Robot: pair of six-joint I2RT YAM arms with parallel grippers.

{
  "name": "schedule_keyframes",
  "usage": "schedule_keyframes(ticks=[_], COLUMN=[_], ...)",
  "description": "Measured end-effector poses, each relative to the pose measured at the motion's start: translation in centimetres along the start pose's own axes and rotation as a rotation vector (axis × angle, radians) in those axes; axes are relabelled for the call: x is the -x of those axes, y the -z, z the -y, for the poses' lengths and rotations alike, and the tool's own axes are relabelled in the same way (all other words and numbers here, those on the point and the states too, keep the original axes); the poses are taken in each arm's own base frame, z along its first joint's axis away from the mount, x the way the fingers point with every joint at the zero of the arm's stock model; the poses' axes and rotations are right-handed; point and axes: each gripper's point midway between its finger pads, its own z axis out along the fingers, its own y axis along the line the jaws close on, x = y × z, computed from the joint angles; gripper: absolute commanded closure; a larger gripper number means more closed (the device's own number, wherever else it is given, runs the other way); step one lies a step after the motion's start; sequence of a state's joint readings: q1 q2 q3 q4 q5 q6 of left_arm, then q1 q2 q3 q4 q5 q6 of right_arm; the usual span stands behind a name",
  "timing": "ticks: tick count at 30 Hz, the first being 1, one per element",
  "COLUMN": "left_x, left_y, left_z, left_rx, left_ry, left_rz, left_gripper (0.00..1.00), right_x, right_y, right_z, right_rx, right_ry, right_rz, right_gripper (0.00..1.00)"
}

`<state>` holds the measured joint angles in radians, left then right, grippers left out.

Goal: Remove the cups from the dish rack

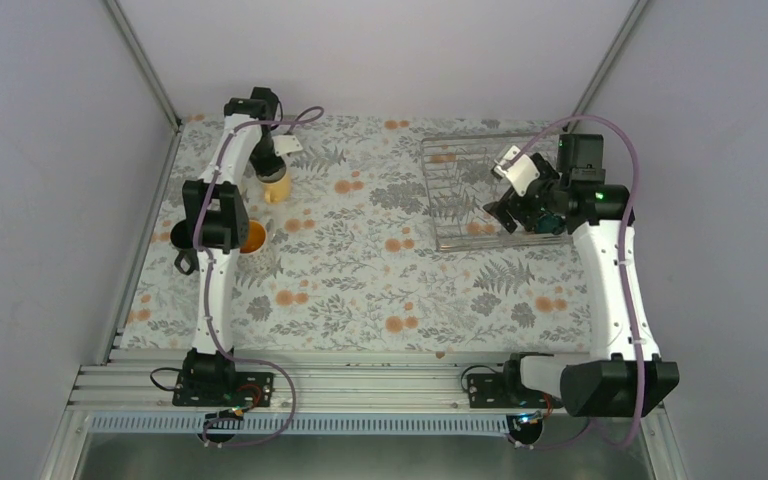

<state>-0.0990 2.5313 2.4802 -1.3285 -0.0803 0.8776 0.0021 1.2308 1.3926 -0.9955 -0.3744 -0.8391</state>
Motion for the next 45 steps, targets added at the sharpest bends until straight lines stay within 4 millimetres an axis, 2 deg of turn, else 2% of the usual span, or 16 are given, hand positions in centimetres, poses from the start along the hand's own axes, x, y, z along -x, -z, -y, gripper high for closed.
schedule_keyframes(ticks=[2, 5, 12, 13, 16, 19, 21, 23, 28, 30, 33, 36, 42, 45], left_x=[-0.1, -0.3, -1.2, -1.2, -1.2, -1.4, -1.2, -0.6, 0.8, 1.4, 2.2, 3.0, 3.9, 3.9], left_y=[0.1, 0.1, -0.9, -0.8, -0.7, 0.1, 1.6, 4.4, 14.1, 18.0, 21.9, 22.8, 21.2, 22.6], left_z=[-0.3, -0.5, 0.0, 0.0, 0.2, -0.1, -0.5, -1.4, -2.3, -1.8, -0.2, 1.6, 6.1, 8.2], left_rx=[0.012, 0.020, 0.009, 0.009, 0.008, 0.028, 0.048, 0.096, 0.207, 0.234, 0.227, 0.186, 0.165, 0.255], left_ry=[0.004, 0.007, 0.017, 0.017, 0.014, 0.018, 0.021, 0.034, 0.054, 0.050, 0.042, 0.040, 0.033, 0.019], left_rz=[-0.004, -0.015, -0.056, -0.057, -0.062, -0.068, -0.050, 0.000, 0.207, 0.303, 0.424, 0.513, 0.662, 0.796], left_gripper=[0.93, 0.77, 0.75, 0.69, 0.41, 0.24, 0.14, 0.02, 0.00, 0.00, 0.00, 0.00, 0.00, 0.00], right_x=[-0.3, -0.9, -1.9, -2.0, -2.6, -4.1, -5.5, -7.4, -11.7, -13.0, -14.2, -14.8, -15.7, -16.0], right_y=[0.2, 0.4, 0.5, 0.5, 0.8, 1.0, 0.9, 0.5, -1.6, -2.4, -3.5, -4.1, -4.6, -4.7], right_z=[0.0, 0.6, 4.8, 5.3, 6.6, 8.0, 8.9, 9.9, 11.2, 11.4, 11.3, 11.3, 12.6, 12.5], right_rx=[0.005, -0.007, -0.066, -0.074, -0.106, -0.145, -0.163, -0.168, -0.145, -0.134, -0.099, -0.062, -0.051, -0.030], right_ry=[-0.010, -0.033, -0.127, -0.137, -0.165, -0.197, -0.229, -0.271, -0.355, -0.375, -0.386, -0.377, -0.264, -0.173], right_rz=[-0.005, -0.019, -0.047, -0.049, -0.062, -0.095, -0.125, -0.163, -0.263, -0.300, -0.338, -0.370, -0.424, -0.456], right_gripper=[0.00, 0.00, 0.00, 0.00, 0.00, 0.00, 0.00, 0.00, 0.00, 0.00, 0.00, 0.00, 0.00, 0.02])
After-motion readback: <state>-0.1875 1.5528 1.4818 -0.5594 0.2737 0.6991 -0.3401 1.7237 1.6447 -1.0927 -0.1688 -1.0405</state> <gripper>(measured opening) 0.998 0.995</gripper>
